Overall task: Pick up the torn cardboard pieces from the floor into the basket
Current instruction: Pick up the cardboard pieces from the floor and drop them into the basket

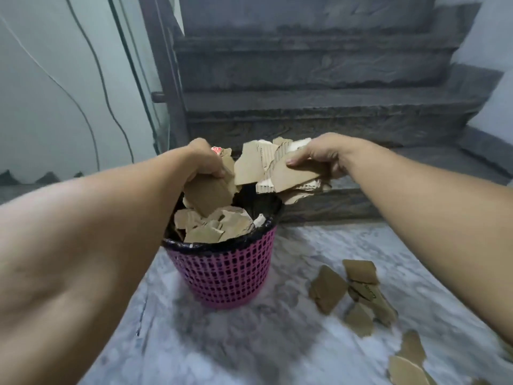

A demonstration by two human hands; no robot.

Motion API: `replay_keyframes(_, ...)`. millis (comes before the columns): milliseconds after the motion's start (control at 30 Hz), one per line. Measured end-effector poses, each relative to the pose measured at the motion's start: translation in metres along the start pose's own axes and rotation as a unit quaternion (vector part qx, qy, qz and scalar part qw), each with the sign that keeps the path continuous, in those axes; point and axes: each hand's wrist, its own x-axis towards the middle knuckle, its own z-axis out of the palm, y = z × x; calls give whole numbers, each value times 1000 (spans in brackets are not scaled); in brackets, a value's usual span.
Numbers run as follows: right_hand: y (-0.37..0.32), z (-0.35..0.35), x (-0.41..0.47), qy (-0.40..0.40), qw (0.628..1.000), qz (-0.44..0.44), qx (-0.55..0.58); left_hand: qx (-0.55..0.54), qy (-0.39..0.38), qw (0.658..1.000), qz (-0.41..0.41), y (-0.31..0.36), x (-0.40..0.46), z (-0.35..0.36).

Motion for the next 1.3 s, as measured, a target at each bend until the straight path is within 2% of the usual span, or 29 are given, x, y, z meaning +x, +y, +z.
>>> replay_keyframes(100,-20,51,18,13,999,14,29,-20,24,999,-35,-39,2,-11)
replay_keyframes(267,-15,106,40,38,999,-20,-10,-61,-69,993,-69,-84,0,1)
replay_keyframes(333,-6,111,48,54,998,-23,-6,-47,-73,994,-64,-94,0,7)
replay_keyframes(467,9,98,48,95,995,-14,38,-39,-42,998,-21,-95,2,16)
replay_keyframes(567,16,73,30,91,991,-5,94,-44,-36,998,17,-80,-2,25)
replay_keyframes(733,42,23,-20,103,993,26,50,-90,-63,989,103,-30,-23,49)
replay_keyframes(900,102,-29,-70,94,990,110,-1,-94,-71,971,206,30,-59,87)
replay_keyframes(1033,176,-55,-95,96,977,176,-74,-39,-123,958,258,59,-81,137)
replay_keyframes(1233,293,-54,-113,24,954,266,-134,92,-222,941,236,50,-91,253)
replay_keyframes(1300,338,-45,-122,-2,939,299,-170,144,-258,926,234,38,-101,302)
